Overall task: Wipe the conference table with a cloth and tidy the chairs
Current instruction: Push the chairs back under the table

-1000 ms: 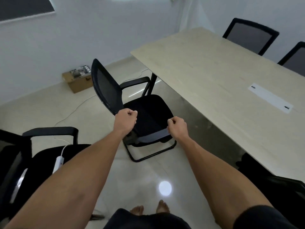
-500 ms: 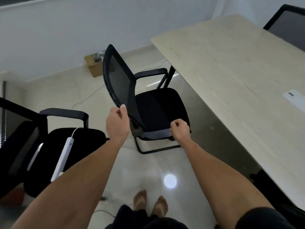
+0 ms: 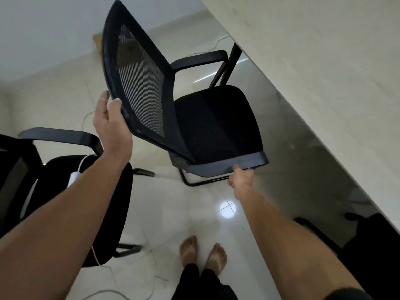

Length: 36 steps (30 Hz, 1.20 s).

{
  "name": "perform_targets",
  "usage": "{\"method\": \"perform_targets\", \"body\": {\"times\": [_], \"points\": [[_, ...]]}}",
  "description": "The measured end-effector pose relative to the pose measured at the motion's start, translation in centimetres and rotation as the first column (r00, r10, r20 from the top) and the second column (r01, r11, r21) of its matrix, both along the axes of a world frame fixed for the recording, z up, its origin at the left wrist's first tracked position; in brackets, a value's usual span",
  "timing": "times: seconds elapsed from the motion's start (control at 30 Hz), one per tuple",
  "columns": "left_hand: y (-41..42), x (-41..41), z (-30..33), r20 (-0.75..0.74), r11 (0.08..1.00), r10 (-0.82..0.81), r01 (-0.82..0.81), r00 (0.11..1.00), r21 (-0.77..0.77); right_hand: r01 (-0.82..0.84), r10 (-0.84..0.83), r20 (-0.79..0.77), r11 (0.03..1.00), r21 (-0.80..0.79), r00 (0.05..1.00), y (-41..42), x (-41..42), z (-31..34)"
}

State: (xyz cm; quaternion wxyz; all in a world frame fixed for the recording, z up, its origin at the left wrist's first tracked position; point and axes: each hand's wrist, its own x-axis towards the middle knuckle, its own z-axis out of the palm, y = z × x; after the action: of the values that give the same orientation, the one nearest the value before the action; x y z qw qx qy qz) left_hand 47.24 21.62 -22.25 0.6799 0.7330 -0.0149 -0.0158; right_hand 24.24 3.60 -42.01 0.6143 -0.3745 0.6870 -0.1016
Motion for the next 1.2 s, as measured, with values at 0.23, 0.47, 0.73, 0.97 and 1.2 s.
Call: {"method": "perform_targets", "body": {"times": [0.23,0.47,0.73,0.97,1.2], "points": [[-0.5,0.4,-0.1,0.076,0.986,-0.157,0.161,0.985,-0.041,0.196,-0.209,0.078,0.970,0.143,0.975,-0.8,1.0,-1.8],[-2.7,-1.4,0.4,0.071,0.985,-0.172,0.172,0.983,0.009,0.218,-0.224,0.046,0.970,0.111,0.974,-3.7,-0.2,-1.4],[-9.5,-6.7,-1.1,0.123,0.981,-0.179,0.188,0.976,-0.058,0.300,-0.300,-0.003,0.953,0.035,0.954,-10.5,-4.2,-1.2],[-16.9,-11.2,-2.5,0.063,0.990,-0.139,0.137,0.988,0.033,0.359,-0.357,0.093,0.934,0.005,0.929,-15.1,-8.2,0.4],[-19.0,-13.8,0.0,-0.049,0.907,-0.348,0.350,0.936,0.234,0.239,-0.219,0.175,0.965,-0.109,0.960,-12.0,-7.8,6.1]]}}
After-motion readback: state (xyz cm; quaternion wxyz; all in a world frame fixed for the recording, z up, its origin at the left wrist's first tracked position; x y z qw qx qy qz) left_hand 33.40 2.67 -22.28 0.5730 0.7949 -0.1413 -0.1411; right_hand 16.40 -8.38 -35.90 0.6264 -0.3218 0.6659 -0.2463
